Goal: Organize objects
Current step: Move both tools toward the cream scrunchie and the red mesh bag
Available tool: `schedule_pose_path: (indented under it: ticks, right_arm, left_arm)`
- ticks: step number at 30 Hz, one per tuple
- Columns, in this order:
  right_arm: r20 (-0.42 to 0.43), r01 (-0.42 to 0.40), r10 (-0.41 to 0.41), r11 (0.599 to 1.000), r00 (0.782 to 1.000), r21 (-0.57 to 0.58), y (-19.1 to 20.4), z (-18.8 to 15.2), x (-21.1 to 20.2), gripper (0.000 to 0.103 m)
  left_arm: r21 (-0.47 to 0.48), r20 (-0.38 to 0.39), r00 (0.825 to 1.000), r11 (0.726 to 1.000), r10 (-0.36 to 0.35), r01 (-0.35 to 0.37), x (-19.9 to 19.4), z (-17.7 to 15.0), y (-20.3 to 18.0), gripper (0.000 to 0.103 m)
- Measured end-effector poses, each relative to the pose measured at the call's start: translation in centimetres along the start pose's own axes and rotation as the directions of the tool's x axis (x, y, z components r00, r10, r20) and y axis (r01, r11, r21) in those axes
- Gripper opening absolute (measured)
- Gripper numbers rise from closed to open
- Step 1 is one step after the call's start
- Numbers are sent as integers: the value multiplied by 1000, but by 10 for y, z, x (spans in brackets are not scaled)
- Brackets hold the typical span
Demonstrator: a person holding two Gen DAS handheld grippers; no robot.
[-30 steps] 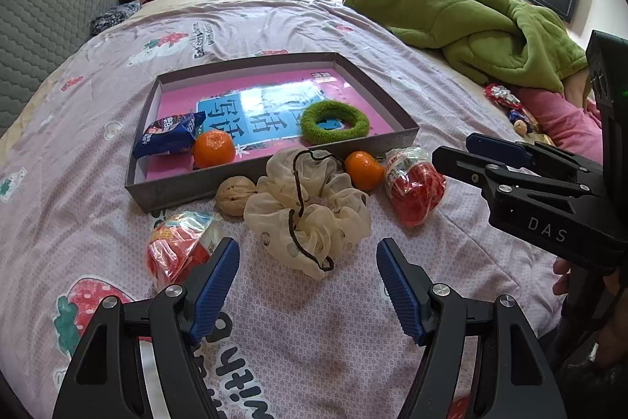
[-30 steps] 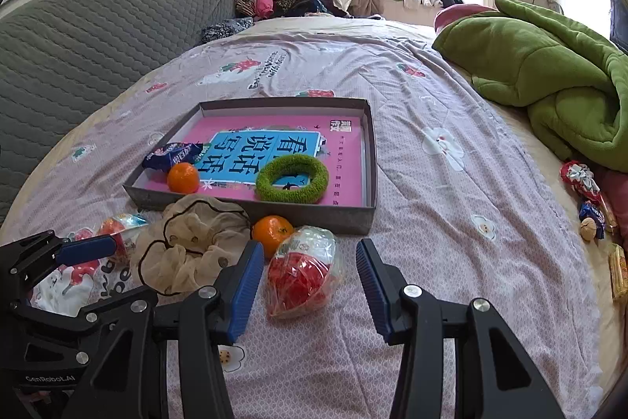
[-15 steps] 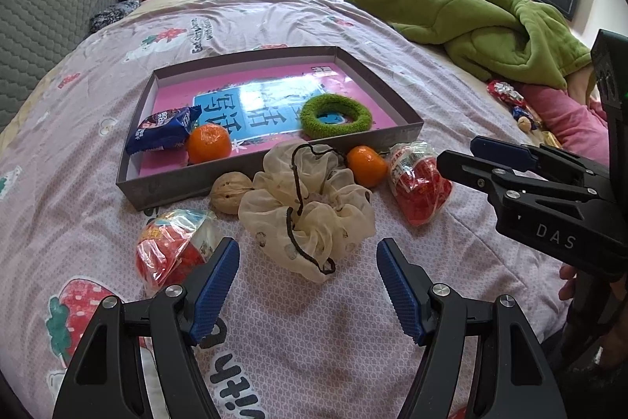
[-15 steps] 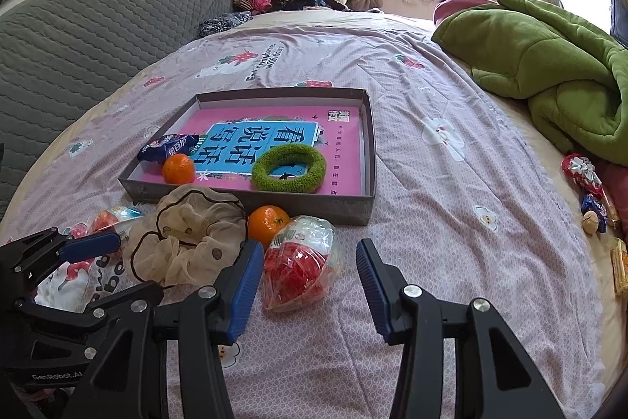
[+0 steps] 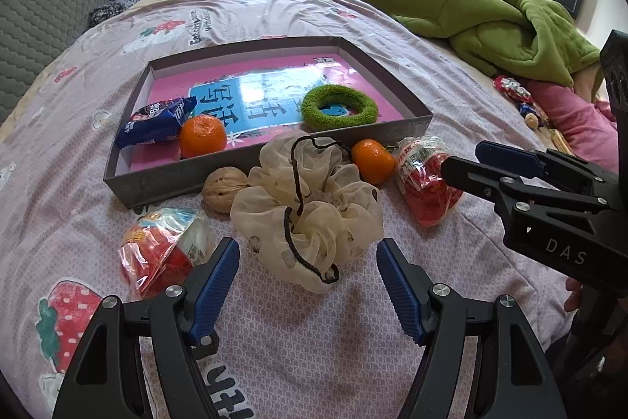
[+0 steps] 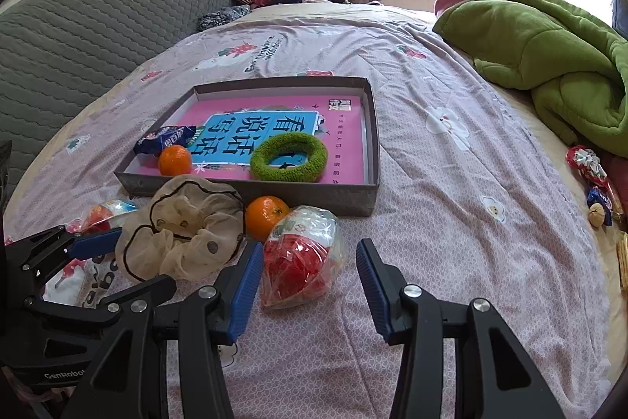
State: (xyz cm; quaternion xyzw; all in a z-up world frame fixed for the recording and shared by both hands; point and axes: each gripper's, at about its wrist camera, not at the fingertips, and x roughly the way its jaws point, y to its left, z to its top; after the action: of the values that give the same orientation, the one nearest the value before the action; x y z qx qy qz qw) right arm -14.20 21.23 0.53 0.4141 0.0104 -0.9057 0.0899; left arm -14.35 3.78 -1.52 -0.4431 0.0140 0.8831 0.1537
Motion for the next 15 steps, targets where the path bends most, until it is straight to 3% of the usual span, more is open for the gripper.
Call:
schedule_pose_path:
  ticks: [15]
  right_arm:
    - [-5, 8, -8, 1000, 1000, 16, -3, -1, 7, 49]
  left_arm:
    - [-22, -4, 1000, 1000, -6, 6, 10, 5, 0, 74]
